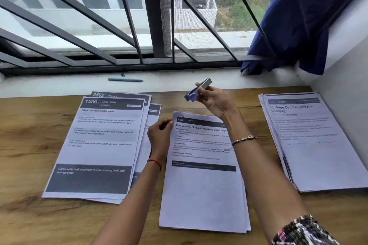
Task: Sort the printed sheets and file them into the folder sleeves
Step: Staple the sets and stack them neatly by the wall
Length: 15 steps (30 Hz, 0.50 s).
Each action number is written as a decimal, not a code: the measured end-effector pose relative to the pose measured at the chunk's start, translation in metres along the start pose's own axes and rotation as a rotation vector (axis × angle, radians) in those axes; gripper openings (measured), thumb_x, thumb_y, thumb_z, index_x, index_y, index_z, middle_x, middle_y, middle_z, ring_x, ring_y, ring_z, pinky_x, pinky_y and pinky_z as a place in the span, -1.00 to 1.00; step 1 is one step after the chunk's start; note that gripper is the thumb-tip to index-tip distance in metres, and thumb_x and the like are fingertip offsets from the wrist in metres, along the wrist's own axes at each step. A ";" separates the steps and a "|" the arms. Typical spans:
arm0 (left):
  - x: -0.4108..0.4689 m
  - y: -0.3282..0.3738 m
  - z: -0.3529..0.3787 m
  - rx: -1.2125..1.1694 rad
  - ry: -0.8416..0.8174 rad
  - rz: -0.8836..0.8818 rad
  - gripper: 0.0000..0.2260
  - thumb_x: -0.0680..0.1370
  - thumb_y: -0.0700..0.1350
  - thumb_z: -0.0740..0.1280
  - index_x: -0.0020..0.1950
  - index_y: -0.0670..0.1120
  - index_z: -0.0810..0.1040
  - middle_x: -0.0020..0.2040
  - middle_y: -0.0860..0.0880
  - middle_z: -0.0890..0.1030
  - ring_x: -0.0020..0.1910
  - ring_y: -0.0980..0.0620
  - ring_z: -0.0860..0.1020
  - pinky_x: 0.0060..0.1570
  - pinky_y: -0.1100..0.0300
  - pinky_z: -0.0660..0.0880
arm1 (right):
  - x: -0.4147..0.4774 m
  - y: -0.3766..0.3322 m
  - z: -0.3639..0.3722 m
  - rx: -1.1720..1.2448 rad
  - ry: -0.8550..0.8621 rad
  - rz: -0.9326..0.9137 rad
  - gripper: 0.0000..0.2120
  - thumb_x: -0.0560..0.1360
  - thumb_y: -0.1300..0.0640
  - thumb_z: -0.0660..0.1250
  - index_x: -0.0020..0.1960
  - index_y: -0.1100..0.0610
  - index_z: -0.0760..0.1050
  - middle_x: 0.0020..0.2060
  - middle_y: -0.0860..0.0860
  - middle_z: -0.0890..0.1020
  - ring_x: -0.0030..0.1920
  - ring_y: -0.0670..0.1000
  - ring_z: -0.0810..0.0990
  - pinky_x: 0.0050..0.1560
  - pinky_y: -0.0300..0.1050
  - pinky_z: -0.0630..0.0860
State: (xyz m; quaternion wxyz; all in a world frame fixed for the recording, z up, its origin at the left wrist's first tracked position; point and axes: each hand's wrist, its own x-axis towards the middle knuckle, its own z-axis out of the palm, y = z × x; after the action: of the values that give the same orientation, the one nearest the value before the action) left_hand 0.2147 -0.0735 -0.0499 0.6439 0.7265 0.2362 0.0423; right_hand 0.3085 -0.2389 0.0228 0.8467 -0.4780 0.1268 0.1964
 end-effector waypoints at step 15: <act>-0.008 0.000 0.000 -0.115 -0.018 0.023 -0.93 0.53 -0.22 0.34 -0.10 -0.10 0.62 -0.18 -0.02 0.65 -0.19 0.07 0.61 -0.16 0.23 0.59 | 0.012 0.018 0.018 -0.531 0.025 -0.086 -0.84 0.49 0.47 0.21 0.05 0.36 0.45 -0.19 0.09 0.52 -0.17 0.02 0.56 0.00 -0.13 0.57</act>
State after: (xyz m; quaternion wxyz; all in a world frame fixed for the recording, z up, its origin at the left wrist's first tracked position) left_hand 0.2074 -0.0764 -0.0479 0.6860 0.6916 0.2189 0.0565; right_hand 0.3111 -0.2125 0.0137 0.6976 -0.6906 0.0609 0.1809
